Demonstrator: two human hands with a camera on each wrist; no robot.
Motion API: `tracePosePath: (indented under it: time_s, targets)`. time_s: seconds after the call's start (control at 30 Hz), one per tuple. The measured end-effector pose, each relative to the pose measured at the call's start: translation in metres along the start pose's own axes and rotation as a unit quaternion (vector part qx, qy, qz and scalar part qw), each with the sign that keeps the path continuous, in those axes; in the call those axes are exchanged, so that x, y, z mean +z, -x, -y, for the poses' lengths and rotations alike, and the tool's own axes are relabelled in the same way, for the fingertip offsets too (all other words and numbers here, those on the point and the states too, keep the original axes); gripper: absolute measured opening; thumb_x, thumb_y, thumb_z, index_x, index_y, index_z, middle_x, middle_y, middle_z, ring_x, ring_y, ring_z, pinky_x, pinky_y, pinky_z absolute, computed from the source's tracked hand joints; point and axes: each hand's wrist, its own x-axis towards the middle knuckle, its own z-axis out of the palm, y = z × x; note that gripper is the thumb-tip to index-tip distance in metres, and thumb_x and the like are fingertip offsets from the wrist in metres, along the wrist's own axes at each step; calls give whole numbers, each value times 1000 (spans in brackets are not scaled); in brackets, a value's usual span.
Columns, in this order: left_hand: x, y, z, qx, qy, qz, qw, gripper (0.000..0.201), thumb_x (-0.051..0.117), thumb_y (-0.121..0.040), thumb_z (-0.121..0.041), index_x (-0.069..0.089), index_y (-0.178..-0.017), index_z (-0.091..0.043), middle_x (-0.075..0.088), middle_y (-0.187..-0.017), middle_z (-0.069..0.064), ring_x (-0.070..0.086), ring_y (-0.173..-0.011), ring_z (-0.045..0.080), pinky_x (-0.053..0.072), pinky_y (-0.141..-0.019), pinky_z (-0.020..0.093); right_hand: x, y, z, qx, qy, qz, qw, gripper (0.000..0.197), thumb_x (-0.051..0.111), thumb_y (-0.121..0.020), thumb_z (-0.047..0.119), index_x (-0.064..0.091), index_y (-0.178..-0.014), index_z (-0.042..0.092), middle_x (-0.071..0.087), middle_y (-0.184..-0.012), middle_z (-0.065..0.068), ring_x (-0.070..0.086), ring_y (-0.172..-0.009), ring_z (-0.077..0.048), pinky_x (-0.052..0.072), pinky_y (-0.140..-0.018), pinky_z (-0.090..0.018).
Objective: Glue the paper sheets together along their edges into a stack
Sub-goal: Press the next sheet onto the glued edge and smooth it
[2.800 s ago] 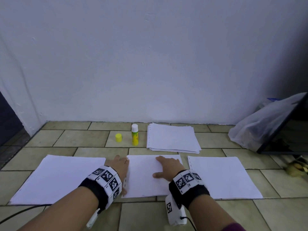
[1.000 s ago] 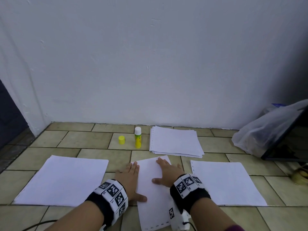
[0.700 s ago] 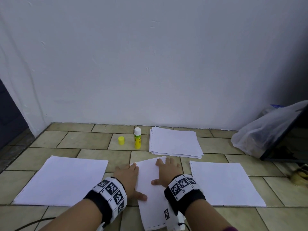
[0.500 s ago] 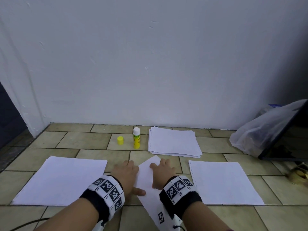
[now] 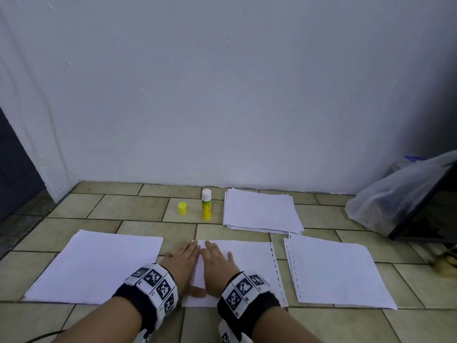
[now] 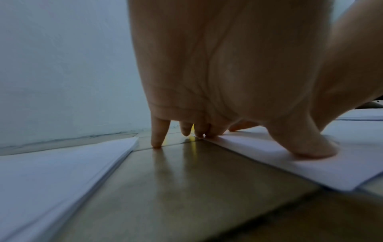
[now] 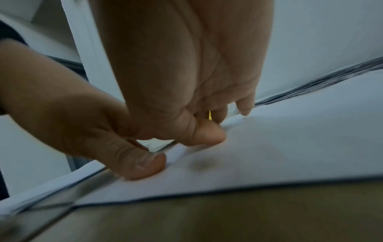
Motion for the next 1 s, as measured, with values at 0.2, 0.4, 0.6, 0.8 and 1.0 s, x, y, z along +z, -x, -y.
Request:
tracePosePath:
  time_s: [0.2, 0.4, 0.6, 0.8, 1.0]
  targets:
    - [-4, 5, -1, -1, -5, 27, 1000, 109, 49, -86, -67, -15, -152, -8, -21, -159, 4, -10, -148, 16, 12, -119, 44, -13, 7, -27, 38, -37, 46, 998, 72, 37, -94, 10, -4, -153, 13, -11, -160, 2, -6, -147, -10, -6, -118, -48]
    - [-3, 1, 2, 2, -11, 42, 999, 111, 48, -85, -69, -16, -151, -8, -22, -159, 3, -17, -147, 15, 6, -119, 50, -16, 27, -72, 141, -79, 50, 986, 75, 36, -98, 45, -7, -153, 16, -15, -159, 5, -1, -148, -12, -3, -117, -53]
    - [-12, 2, 7, 10, 30, 30, 999, 106, 52, -83, -68, -1, -154, -11, -7, -162, 0, -2, -149, 17, 16, -118, 45, -15, 33, -78, 139, -88, 17, 986, 90, 57, -91, 45, 1, -152, 11, -7, -160, 1, 8, -147, -15, 6, -118, -49]
    - [-27, 5, -4, 12, -10, -88, 996, 63, 53, -89, -58, 42, -133, -14, 35, -141, 4, 35, -129, 21, 36, -102, 35, -16, 32, -63, 145, -1, 1, 989, 80, 63, -87, 41, 17, -148, 19, 2, -156, -15, 5, -144, -32, 22, -114, -50]
    - [-22, 7, -14, 139, 13, -40, 989, 60, 56, -94, -35, 32, -146, -18, 32, -148, 3, 34, -134, 20, 31, -110, 34, -20, 23, -34, 149, 71, 4, 986, 54, 49, -93, 18, 29, -142, 19, 29, -143, -18, 24, -133, -36, 30, -104, -47]
